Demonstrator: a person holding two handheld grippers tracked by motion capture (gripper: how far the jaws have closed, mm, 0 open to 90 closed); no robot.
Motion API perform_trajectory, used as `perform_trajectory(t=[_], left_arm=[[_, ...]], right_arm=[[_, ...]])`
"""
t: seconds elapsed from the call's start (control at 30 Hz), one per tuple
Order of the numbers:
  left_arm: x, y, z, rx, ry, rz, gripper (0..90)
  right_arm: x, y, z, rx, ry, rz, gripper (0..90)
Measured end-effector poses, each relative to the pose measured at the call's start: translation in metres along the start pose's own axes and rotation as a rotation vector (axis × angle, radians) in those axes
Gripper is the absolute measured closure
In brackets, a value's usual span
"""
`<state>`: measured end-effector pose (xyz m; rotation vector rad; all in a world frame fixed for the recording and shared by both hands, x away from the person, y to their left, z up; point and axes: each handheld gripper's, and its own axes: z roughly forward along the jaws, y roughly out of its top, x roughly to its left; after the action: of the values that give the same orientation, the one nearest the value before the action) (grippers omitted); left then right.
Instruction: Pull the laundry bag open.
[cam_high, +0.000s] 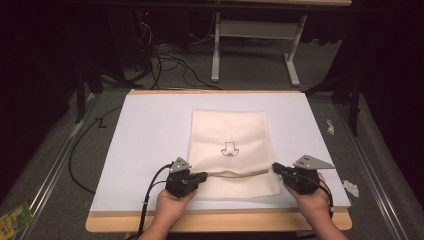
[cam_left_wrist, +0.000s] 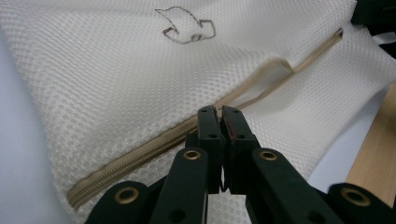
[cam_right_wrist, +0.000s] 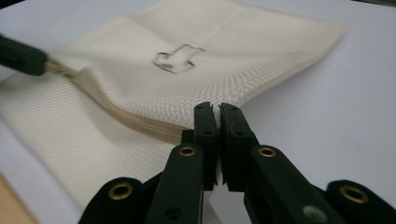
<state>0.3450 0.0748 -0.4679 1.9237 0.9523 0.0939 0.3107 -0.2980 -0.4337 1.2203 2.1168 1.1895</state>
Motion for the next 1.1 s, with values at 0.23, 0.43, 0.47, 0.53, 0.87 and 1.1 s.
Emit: perform_trajectory(t=[0.23,0.43,0.47,0.53,0.87,1.1], left_arm=[[0.017,-0.003,-0.012,-0.021,0.046,-0.056,88.2],[0.031,-0.006,-0.024,-0.024,0.078,-0.075,88.1],[0.035,-0.007,-0.031,-0.02,0.114,-0.054,88.1],[0.04,-0.01,-0.034,-0.031,0.091,-0.095,88.1],[0.037,-0.013,-0.027,0.002,0.137,-0.014,87.3],[0.032,-0.011,-0.03,-0.038,0.133,0.049,59.5]], right_arm=[[-0.029,0.001,-0.005,-0.041,-0.048,0.089,87.9],[-0.026,0.004,-0.01,-0.051,-0.056,0.065,87.8],[-0.032,0.001,-0.012,-0.052,-0.091,0.071,87.9],[-0.04,-0.004,-0.014,-0.041,-0.064,0.1,87.8],[-0.035,-0.01,-0.006,0.009,-0.05,0.05,85.2],[-0.04,-0.013,-0.012,-0.044,-0.049,0.088,61.4]])
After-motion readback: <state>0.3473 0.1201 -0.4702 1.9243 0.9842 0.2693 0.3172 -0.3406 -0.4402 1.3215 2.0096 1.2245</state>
